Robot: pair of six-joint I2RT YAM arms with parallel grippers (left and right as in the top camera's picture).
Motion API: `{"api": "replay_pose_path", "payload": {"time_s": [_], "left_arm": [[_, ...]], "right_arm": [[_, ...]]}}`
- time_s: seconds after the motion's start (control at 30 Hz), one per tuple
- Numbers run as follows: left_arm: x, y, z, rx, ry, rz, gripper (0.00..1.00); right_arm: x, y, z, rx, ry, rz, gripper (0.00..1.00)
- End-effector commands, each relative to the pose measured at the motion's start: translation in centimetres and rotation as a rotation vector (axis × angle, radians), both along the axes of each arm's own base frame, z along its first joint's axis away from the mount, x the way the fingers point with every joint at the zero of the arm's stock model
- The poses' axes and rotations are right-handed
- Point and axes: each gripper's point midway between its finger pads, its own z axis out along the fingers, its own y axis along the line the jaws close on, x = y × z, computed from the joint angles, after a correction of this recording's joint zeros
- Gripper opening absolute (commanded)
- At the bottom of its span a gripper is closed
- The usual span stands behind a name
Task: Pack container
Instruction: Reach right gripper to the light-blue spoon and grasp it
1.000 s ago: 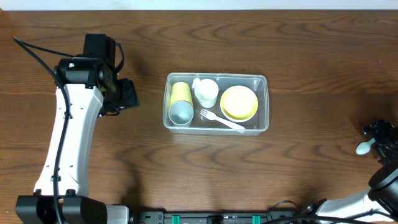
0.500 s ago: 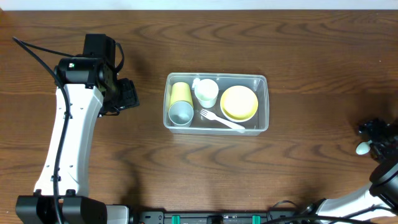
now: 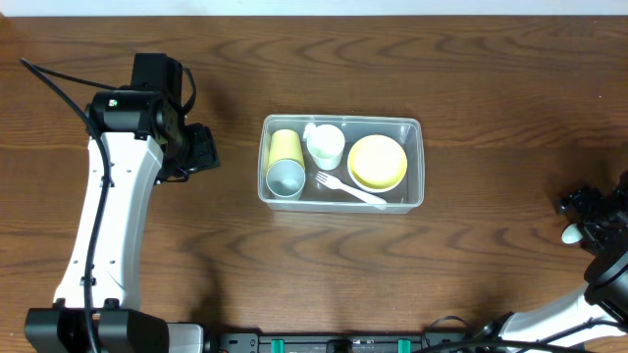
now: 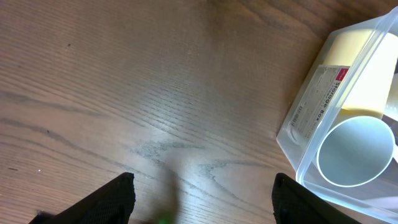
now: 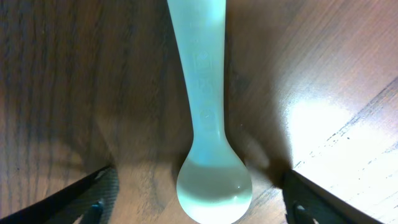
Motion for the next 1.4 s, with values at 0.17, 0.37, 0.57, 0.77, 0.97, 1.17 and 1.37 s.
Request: {"api": "replay_pose_path", "payload": {"time_s": [0.17,0.37,0.57,0.77,0.97,1.17,1.37], "left_arm": [[-0.13,0.25,-0.2,0.005,0.01,0.002,0.71],[-0.12,0.25,-0.19,0.005,0.009,0.002,0.71],[-0.12,0.25,-0.19,0.005,0.009,0.002,0.71],[-0.13,0.26,-0.2,0.005,0.01,0.002,0.71],[-0.12,0.25,-0.19,0.005,0.009,0.002,0.71],[-0.13,0.26,-0.2,0.005,0.01,0.002,0.71],[-0.13,0.26,-0.2,0.005,0.01,0.002,0.71]], "right_arm": [[-0.76,0.54,-1.29,0.02,0.054,0.007,0.7],[-0.79,0.63,-1.29,0.025,0.054,0.007,0.54],[-0.85,0.7,-1.29,0.028,0.057,0.007,0.46],[-0.81,0.74,-1.29,0.03,0.054,0.007,0.36],[-0.8,0.74,-1.29,0.03,0.054,0.007,0.32],[-0.7,0.85,-1.3,0.037,0.048,0.007,0.28],[0.1,1.13,-0.91,0.049,0.017,0.015,0.22]]}}
